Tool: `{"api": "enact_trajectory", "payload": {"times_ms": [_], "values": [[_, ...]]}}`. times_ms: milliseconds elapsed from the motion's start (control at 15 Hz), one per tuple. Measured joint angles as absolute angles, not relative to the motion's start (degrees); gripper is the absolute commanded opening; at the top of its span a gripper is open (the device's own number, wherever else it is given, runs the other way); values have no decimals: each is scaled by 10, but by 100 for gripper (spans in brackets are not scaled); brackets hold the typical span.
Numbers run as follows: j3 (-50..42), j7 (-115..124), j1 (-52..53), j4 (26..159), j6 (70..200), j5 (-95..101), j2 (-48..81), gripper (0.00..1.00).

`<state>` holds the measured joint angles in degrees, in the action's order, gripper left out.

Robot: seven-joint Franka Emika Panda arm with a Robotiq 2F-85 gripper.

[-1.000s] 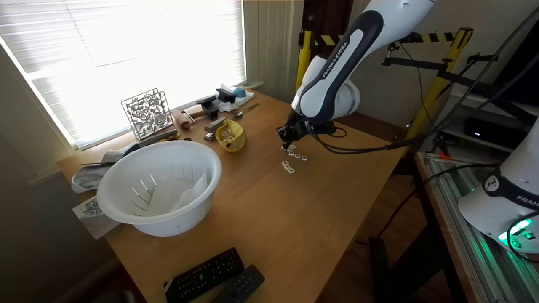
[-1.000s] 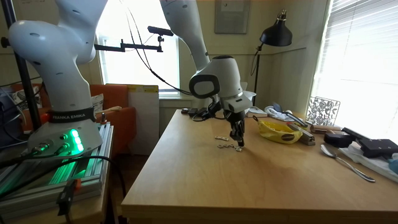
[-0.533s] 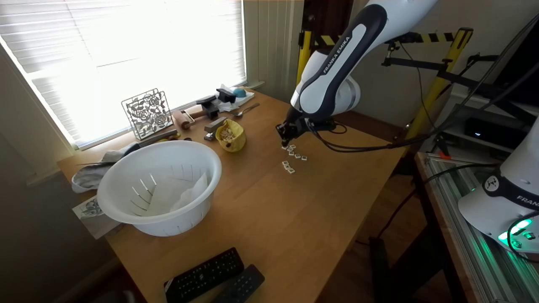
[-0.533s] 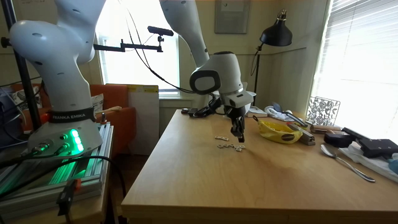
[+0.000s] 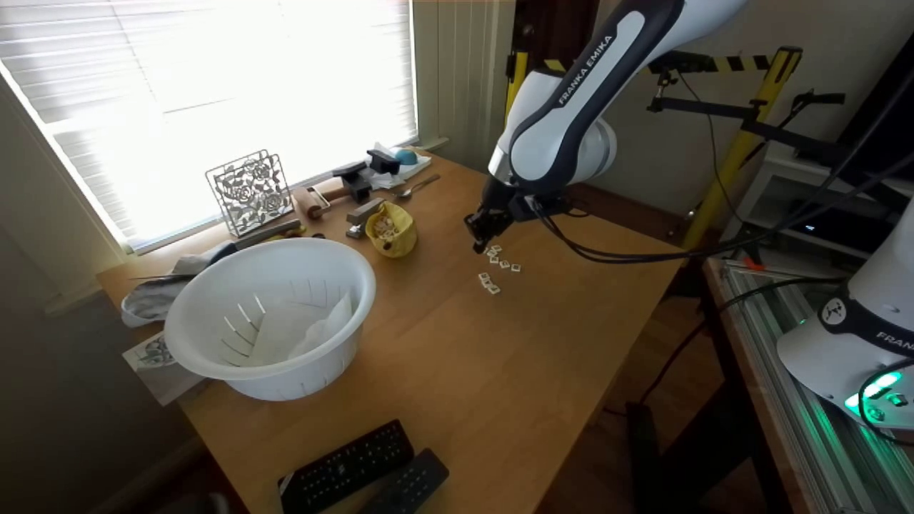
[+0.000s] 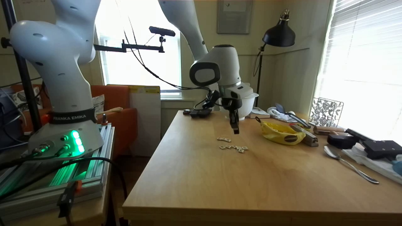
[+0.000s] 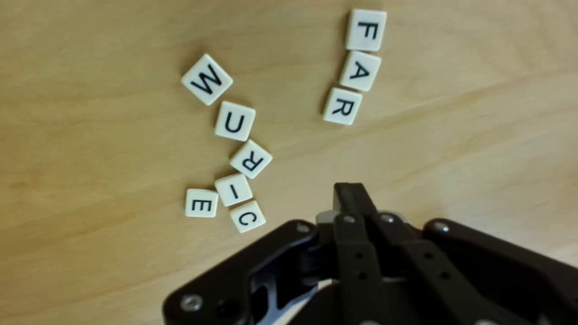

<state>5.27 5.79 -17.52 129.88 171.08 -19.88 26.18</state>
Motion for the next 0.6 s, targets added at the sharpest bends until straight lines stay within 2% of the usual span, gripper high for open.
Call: {"api": "enact_trajectory", "payload": {"times_ms": [267, 333, 600], "values": [[67, -15, -175, 1313, 1688, -195, 240, 0], [69, -35, -175, 1316, 1682, -193, 235, 19], [79, -110, -174, 1329, 1666, -187, 217, 47]]}}
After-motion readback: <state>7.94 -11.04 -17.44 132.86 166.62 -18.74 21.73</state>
